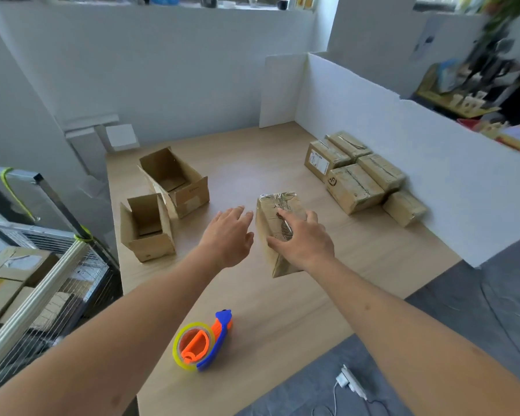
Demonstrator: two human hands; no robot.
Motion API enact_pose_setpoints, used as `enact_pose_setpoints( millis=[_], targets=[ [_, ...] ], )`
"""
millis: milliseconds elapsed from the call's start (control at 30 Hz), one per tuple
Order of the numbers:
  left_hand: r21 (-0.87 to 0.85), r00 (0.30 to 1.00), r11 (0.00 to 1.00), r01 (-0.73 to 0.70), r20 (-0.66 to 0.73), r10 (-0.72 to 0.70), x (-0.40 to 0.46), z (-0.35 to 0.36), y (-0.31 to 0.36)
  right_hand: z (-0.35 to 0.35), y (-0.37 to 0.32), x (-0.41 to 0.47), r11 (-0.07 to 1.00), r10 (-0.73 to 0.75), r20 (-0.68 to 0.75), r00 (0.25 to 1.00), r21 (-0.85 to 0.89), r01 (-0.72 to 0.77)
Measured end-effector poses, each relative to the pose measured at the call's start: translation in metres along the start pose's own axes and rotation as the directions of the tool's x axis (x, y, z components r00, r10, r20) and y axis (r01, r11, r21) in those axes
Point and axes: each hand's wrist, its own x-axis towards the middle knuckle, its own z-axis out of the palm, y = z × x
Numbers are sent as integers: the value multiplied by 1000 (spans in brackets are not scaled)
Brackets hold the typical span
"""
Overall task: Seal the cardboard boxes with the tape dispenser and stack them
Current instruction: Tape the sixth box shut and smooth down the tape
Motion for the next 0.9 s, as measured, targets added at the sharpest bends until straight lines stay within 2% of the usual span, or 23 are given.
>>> enact_pose_setpoints(
  millis=[433,900],
  targets=[
    [62,994,995,-77,-69,82,6,-52,125,-97,88,-35,999,7,-97,995,46,-3],
    [19,995,998,-62,-76,64,37,-28,290,-161,250,-53,995,40,-92,995,91,-31]
  ],
)
